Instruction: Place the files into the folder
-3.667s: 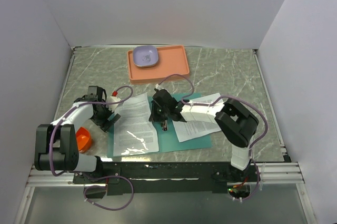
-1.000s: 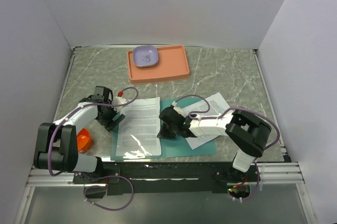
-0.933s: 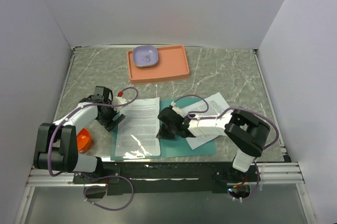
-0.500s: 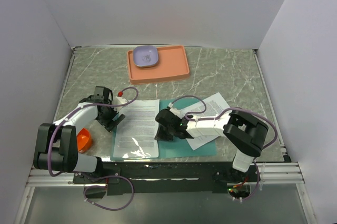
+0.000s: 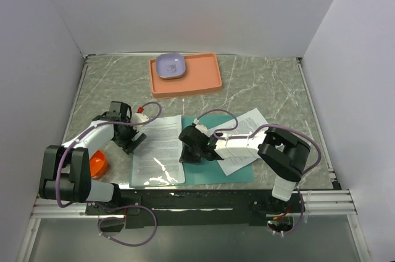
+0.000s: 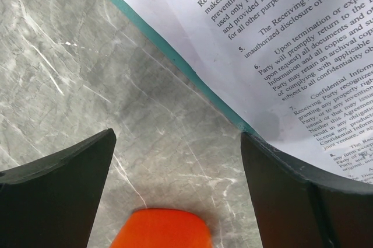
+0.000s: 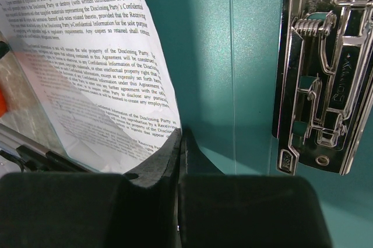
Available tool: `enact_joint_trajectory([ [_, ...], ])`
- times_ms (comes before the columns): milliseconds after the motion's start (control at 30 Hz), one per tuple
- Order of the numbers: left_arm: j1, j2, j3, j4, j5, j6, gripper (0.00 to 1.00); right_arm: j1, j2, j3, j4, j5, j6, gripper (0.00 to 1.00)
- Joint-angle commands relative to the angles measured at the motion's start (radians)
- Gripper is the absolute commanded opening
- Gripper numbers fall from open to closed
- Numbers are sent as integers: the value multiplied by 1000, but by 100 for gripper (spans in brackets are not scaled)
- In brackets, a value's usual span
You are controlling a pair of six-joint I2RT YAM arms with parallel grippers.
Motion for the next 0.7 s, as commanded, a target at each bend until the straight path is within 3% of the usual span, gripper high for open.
enact_joint_trajectory([
  [0,8,-23,7,-7,29,6,95,8,-5,13,-23,12,1,0],
  [300,62,-11,85,-29,41,6,97,15,13,46,-54,-9,-19,1],
  [333,70,-1,102,-33,36,7,96,16,13,51,-74,-5,-22,12],
  [400,87,12,161,-72,56,3,96,15,8,65,-87,-3,-32,23],
  [433,88,5,181,-86,62,-5,97,16,-1,69,-106,1,-37,34],
  [567,88,-4,320,-188,119,-40,97,15,-24,100,-156,9,-84,53],
  [667,87,2,398,-240,177,-66,97,16,-47,123,-198,18,-111,59],
])
